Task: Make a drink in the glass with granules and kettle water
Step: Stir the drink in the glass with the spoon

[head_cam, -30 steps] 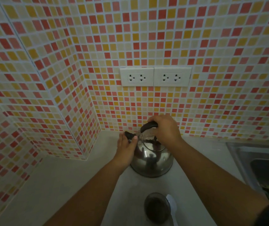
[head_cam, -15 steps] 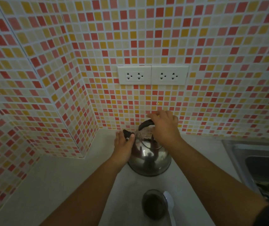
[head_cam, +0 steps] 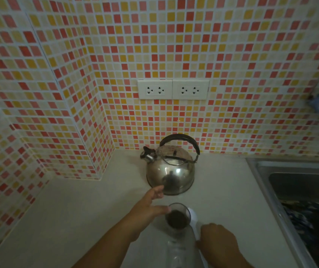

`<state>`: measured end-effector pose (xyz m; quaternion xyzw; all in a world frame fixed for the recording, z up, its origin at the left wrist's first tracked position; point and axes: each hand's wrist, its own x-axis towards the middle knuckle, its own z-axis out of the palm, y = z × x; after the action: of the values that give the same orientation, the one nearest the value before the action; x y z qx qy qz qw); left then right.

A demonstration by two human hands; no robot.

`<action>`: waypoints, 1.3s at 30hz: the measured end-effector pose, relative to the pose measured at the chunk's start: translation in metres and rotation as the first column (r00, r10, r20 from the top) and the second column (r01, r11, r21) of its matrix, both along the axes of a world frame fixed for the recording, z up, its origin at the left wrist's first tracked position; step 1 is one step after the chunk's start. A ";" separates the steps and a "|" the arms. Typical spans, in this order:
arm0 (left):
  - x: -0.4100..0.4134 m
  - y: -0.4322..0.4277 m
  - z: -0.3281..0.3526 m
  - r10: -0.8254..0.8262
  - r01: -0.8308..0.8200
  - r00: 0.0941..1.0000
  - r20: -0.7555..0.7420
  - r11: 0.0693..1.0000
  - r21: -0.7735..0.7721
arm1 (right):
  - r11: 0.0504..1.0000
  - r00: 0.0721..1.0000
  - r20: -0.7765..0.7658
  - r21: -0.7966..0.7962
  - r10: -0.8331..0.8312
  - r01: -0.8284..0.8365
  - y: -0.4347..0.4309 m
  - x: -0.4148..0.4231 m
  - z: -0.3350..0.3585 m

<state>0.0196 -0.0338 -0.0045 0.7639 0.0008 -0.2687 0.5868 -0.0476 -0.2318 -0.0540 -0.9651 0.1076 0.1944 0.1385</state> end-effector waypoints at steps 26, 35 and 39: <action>-0.030 -0.013 0.000 -0.312 0.115 0.921 0.236 0.793 0.598 | 0.990 0.938 0.328 0.042 0.111 -0.132 0.014 -0.011 0.095; -0.027 -0.018 0.014 -0.351 0.132 0.911 0.215 0.743 0.656 | 0.939 0.948 0.320 0.327 -0.003 -0.107 0.036 0.010 0.099; -0.029 -0.018 0.015 -0.348 0.133 0.915 0.203 0.736 0.664 | 0.957 0.939 0.339 0.248 0.061 -0.151 0.041 0.016 0.088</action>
<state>-0.0090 -0.0513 0.0107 0.9430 -0.1014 -0.2017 0.2444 -0.0318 -0.1904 0.0340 -0.9604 0.0029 0.0514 0.2739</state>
